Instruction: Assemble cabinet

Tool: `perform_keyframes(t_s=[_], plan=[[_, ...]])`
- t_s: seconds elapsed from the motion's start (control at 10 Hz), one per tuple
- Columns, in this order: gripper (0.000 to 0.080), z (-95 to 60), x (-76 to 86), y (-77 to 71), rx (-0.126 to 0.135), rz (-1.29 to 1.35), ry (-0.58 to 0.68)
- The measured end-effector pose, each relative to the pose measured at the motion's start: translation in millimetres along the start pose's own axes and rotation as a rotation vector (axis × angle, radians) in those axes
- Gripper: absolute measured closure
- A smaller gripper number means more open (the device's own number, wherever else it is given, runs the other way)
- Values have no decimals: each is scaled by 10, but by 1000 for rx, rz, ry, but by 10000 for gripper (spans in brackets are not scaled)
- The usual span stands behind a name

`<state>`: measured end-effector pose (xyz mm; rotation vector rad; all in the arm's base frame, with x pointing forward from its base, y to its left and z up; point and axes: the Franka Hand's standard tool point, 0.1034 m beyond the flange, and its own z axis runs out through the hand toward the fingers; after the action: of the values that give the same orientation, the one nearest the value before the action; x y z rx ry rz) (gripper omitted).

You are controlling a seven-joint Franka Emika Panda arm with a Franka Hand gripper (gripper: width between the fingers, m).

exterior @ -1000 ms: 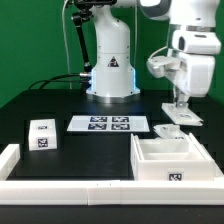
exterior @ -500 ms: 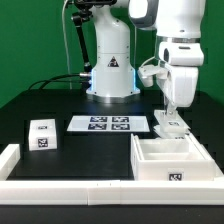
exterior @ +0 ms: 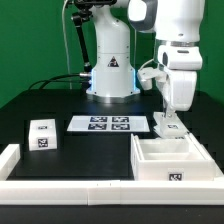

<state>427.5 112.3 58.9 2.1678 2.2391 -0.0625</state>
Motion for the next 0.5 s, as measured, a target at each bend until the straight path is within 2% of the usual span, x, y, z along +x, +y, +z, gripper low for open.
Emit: perform_keyframes(t_s=[0.1, 0.3, 0.5], plan=[[732, -2, -8, 12, 3, 3, -2], [732, -52, -24, 159, -8, 13, -4], [732, -57, -18, 187, -11, 14, -2]])
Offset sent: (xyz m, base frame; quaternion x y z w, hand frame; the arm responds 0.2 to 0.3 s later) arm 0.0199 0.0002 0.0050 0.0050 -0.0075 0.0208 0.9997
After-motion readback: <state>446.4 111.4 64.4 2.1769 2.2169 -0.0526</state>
